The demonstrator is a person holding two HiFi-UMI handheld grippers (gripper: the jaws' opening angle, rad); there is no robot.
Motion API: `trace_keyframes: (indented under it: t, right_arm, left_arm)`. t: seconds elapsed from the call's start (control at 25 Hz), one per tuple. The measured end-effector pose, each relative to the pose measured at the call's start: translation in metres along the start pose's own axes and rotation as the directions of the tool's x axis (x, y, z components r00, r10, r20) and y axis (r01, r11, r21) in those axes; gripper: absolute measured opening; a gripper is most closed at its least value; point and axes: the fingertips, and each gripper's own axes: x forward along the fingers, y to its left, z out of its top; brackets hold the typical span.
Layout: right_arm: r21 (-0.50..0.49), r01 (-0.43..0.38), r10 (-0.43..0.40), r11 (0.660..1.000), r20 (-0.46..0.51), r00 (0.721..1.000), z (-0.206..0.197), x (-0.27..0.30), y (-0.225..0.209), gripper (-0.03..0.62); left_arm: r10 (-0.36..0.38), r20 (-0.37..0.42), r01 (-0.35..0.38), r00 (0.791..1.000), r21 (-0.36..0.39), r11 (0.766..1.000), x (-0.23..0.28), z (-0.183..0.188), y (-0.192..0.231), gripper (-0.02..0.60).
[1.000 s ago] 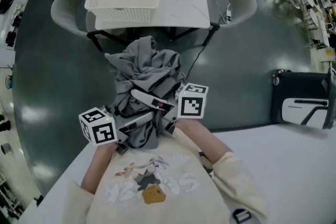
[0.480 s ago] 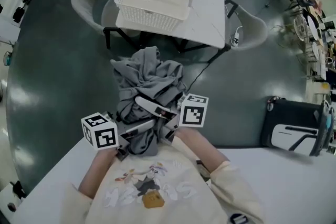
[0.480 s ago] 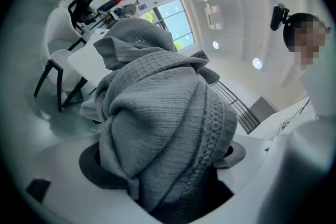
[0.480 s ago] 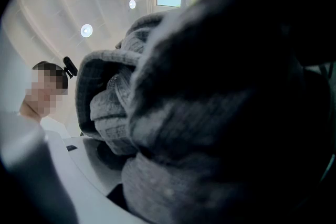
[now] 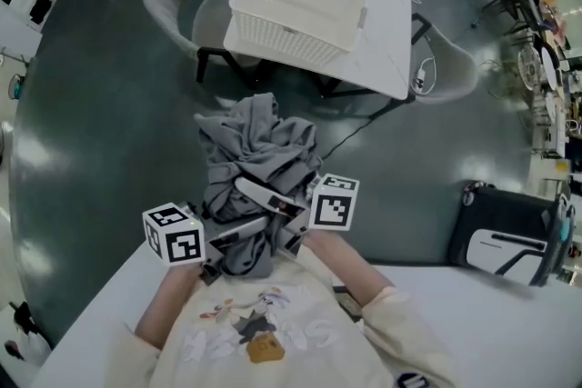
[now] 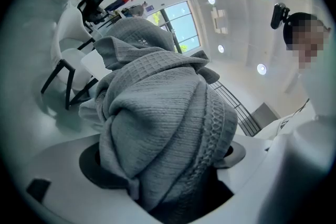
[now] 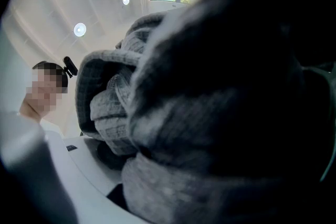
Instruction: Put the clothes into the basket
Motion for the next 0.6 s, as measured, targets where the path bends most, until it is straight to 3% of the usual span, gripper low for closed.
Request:
trace_keyframes:
  t: [0.24, 0.6]
  right_arm:
    - [0.006, 0.018, -0.018, 1.0, 0.028, 0.999, 0.044, -0.003, -0.018, 0.318]
    - [-0.016, -0.034, 0.035, 0.999, 0.05, 0.998, 0.163, -0.011, -0.04, 0.318]
  left_arm:
    - [-0.013, -0.026, 0.013, 1.0, 0.016, 1.0, 0.031, 0.035, 0.007, 0.459]
    - [0.02, -0.028, -0.018, 0.999, 0.063, 0.998, 0.111, 0.124, 0.009, 0.459]
